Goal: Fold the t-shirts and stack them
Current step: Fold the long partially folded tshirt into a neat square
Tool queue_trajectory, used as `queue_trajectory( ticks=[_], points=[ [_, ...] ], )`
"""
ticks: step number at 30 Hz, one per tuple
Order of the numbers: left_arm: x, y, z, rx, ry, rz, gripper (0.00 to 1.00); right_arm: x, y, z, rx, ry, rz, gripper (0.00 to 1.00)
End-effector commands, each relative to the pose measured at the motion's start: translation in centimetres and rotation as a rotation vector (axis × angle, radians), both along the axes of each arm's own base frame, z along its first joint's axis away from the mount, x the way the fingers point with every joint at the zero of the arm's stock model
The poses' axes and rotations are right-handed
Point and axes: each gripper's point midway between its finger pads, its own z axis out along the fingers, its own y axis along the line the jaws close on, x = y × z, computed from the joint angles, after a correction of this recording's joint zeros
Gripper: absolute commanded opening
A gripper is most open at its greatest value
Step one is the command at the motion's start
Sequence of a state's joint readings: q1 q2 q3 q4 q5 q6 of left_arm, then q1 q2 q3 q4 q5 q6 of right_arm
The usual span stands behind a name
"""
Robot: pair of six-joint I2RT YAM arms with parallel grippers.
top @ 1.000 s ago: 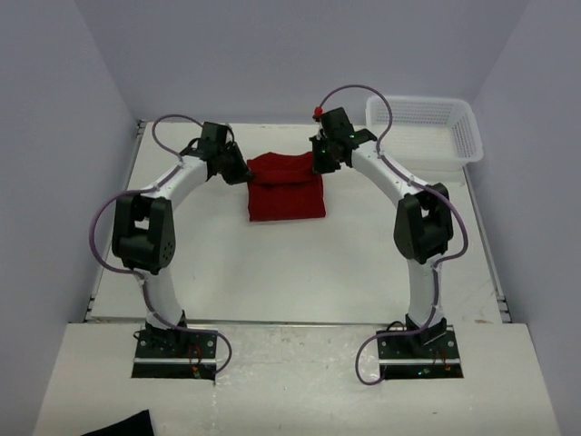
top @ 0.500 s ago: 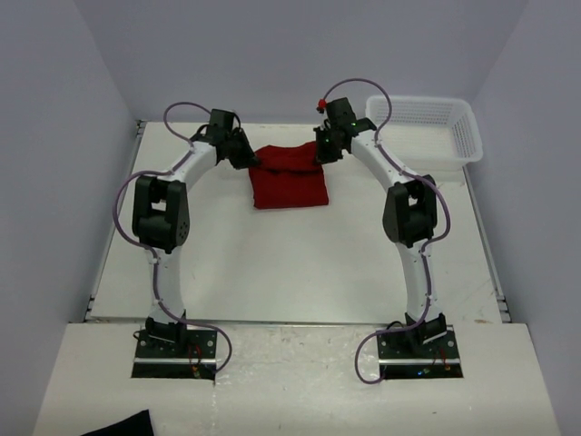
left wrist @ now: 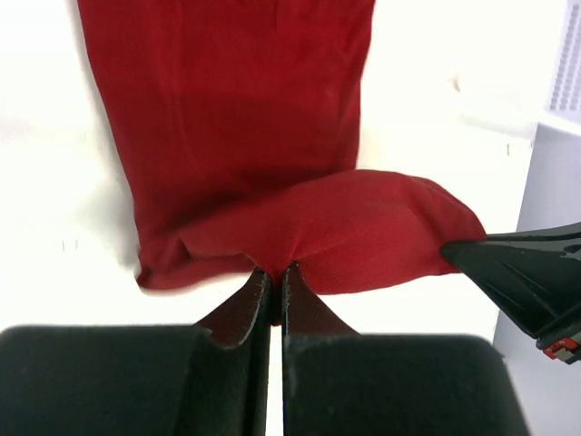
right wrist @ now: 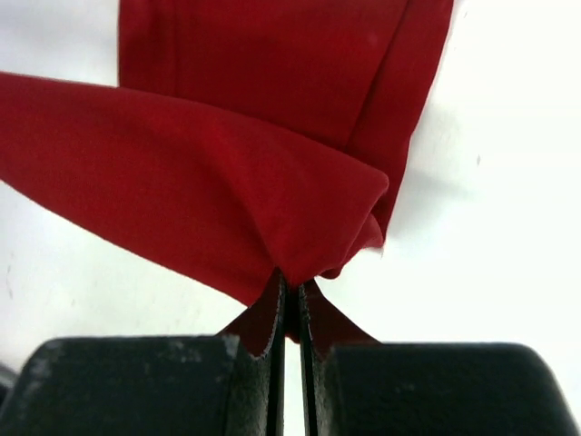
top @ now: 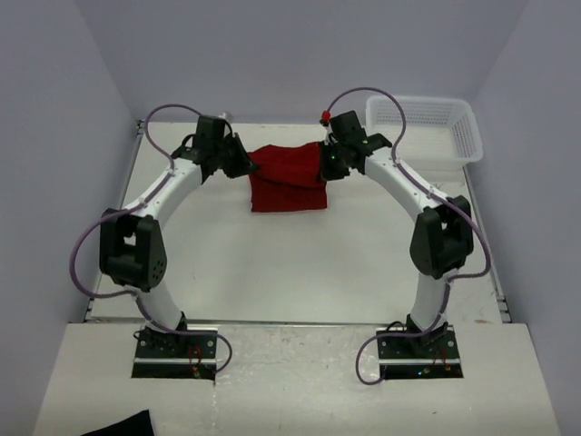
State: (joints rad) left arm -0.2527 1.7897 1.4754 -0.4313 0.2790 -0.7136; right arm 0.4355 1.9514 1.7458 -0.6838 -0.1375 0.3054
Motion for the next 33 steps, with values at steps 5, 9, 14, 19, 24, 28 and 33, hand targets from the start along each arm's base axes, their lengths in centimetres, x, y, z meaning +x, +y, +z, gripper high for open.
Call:
queue_trajectory(
  ticks=[5,9,14,19,24,28,33],
  points=[
    [-8.4,0.1,3.1,-0.012,-0.064,-0.027,0.0,-8.5,0.1,2.8,0.0,-0.073,-0.012,0.0],
    [-13.8,-0.2,1.8,-0.001,-0.028,-0.05,0.0,-12.9,-0.5,1.3,-0.017,-0.049,-0.027,0.0],
    [-19.0,1.2,1.2,-0.008,-0.015,-0.048,0.0,-17.6,-0.5,0.6,-0.023,-0.041,-0.018,0.0],
    [-23.3,2.7,1.7,-0.04,-0.018,-0.035,0.0,-22.2,-0.9,-0.5,-0.016,-0.026,-0.025,0.0],
    [-26.2,4.0,2.0,-0.038,-0.011,-0.026,0.0,-26.6,-0.7,-2.2,-0.031,0.002,-0.019,0.0],
    [-27.6,4.7,2.8,-0.062,-0.04,-0.015,0.0,-29.1,-0.5,-2.8,-0.045,0.011,-0.019,0.0],
    [-27.5,4.9,2.4,-0.037,-0.03,-0.015,0.0,-29.3,0.0,-1.8,-0.045,-0.01,-0.025,0.0]
  ],
)
